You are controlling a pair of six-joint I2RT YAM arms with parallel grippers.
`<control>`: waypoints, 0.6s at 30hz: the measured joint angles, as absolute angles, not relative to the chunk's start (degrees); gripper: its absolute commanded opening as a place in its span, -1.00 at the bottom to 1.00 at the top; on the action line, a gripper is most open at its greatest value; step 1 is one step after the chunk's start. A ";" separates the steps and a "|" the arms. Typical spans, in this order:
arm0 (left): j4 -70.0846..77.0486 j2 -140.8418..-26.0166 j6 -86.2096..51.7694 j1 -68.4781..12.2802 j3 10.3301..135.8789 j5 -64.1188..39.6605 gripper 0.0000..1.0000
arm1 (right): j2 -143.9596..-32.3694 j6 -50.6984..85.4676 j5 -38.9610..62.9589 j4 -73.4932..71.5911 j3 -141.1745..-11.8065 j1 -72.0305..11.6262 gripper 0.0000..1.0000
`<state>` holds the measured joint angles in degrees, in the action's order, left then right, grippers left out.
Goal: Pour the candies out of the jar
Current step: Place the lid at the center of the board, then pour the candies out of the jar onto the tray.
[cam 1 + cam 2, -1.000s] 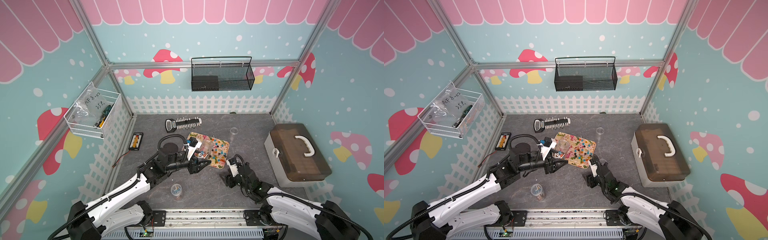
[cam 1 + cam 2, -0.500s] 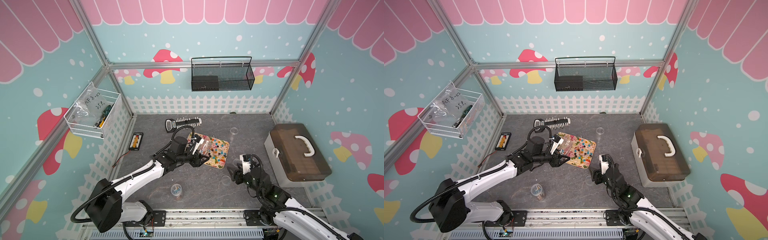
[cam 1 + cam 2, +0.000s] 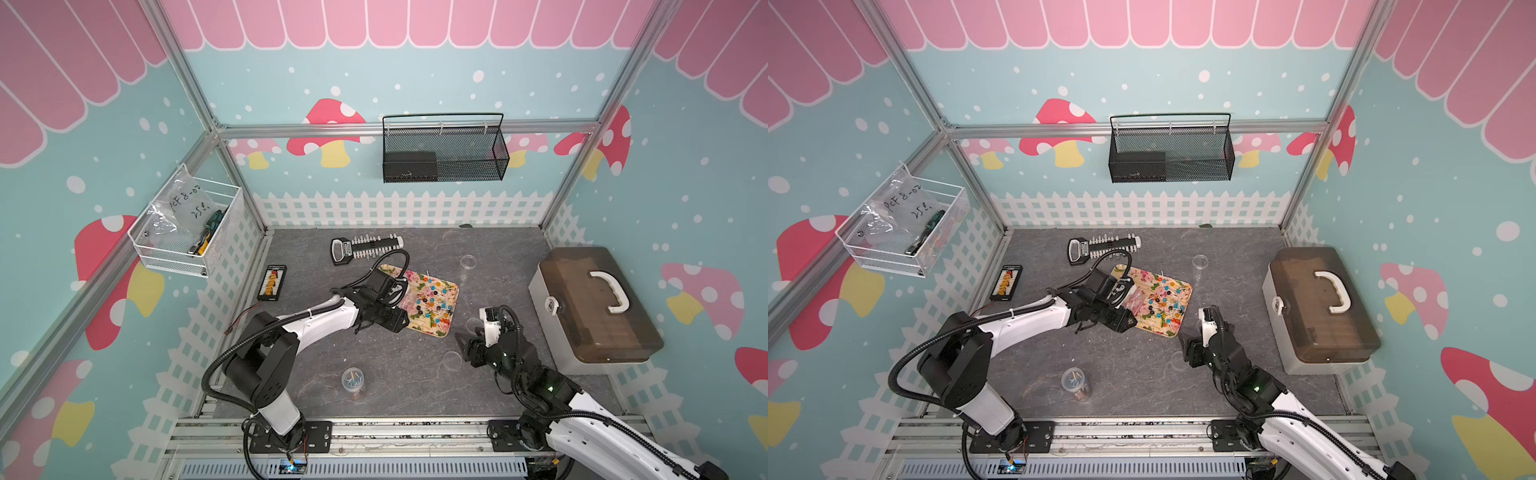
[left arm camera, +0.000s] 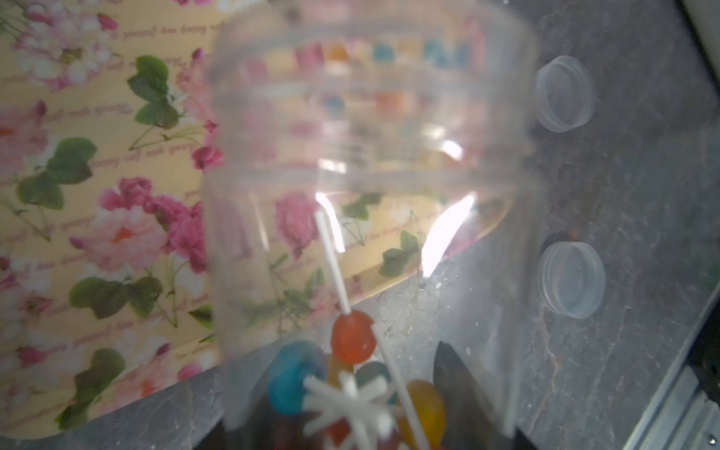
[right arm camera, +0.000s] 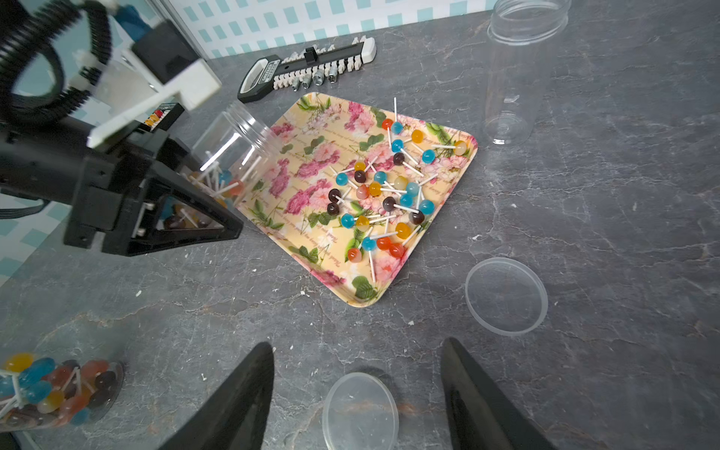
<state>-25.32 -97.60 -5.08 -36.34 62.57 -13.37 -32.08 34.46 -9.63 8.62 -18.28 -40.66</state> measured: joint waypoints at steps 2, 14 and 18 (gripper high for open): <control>-27.35 -99.39 -4.67 -36.34 64.07 -11.77 -0.06 | -31.07 34.96 -9.65 8.60 -18.22 -40.66 0.33; -41.06 -107.04 -0.32 -39.05 74.70 1.28 -0.08 | -28.75 36.58 -9.67 8.67 -17.19 -40.66 0.33; -44.42 -109.36 2.33 -41.43 78.30 7.77 -0.08 | -28.91 36.82 -9.67 8.69 -17.15 -40.66 0.33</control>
<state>-44.42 -109.36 2.33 -41.43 78.30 7.77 -28.91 36.82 -9.67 8.69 -17.15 -40.66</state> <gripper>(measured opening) 0.564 0.664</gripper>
